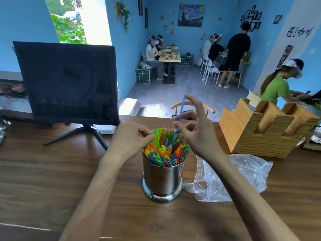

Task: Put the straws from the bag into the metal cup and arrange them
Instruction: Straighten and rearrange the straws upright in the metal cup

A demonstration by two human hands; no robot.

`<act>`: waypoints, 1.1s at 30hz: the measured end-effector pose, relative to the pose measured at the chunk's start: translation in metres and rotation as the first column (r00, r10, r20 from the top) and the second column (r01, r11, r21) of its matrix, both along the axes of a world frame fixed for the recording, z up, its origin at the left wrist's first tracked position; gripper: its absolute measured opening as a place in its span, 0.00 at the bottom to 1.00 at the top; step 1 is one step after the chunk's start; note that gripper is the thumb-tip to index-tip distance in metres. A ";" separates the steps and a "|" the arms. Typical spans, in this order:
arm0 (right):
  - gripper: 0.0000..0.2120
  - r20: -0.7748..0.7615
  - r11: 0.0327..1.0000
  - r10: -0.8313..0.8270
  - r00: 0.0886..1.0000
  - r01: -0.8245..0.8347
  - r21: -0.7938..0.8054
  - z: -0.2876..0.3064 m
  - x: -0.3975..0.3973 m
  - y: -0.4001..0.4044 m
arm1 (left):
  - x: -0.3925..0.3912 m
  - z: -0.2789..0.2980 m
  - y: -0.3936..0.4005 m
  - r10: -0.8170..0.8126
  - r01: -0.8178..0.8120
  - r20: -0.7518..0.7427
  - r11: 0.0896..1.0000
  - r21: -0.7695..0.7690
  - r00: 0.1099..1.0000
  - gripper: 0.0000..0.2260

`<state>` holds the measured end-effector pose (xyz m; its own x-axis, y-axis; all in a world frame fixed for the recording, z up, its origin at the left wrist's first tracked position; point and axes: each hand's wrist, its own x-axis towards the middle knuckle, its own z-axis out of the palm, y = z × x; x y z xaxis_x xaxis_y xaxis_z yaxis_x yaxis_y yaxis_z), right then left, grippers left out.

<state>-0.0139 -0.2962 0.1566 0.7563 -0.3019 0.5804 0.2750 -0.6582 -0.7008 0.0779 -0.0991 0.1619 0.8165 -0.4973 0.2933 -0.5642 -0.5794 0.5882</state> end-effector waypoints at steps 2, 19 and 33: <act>0.27 -0.044 0.996 -0.041 0.998 0.037 -0.077 -0.010 0.001 0.002 | 0.000 0.005 -0.001 -0.007 0.003 0.054 0.997 0.075 0.999 0.05; 0.04 -0.165 0.994 -0.018 0.986 0.001 -0.108 -0.017 0.001 0.002 | 0.005 0.015 0.001 -0.241 0.248 -0.060 0.926 0.286 0.969 0.11; 0.14 -0.011 0.999 0.027 1.000 -0.027 0.044 -0.006 -0.002 0.005 | -0.008 0.043 -0.001 -0.142 0.163 0.157 0.977 -0.134 0.977 0.03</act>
